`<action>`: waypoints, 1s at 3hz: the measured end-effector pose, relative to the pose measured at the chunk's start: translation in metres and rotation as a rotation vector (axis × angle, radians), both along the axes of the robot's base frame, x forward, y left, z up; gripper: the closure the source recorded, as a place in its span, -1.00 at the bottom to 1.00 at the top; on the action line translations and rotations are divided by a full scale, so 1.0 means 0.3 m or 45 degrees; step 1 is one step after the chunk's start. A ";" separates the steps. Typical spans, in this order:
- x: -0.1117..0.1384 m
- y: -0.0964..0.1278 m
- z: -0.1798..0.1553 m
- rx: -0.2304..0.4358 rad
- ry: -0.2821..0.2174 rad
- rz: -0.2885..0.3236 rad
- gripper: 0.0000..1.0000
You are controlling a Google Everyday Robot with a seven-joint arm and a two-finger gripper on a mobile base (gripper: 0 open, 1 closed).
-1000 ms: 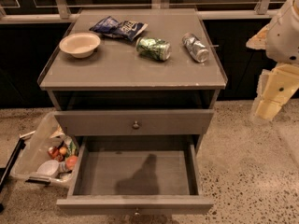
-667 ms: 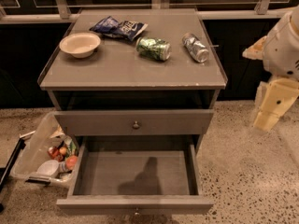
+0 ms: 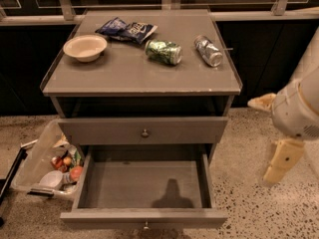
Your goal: Close middle drawer
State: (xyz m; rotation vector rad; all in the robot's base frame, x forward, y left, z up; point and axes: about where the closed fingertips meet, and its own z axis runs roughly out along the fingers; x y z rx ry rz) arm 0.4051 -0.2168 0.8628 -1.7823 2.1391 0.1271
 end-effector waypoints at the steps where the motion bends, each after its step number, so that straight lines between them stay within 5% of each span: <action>1: -0.041 0.000 -0.145 0.121 0.005 0.039 -0.62; 2: -0.092 0.029 -0.294 0.179 0.050 0.090 -0.19; 3: -0.122 0.032 -0.309 0.184 0.055 0.146 0.29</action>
Offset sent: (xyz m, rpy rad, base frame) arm -0.0510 0.0195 -0.1538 0.2046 0.1022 0.1225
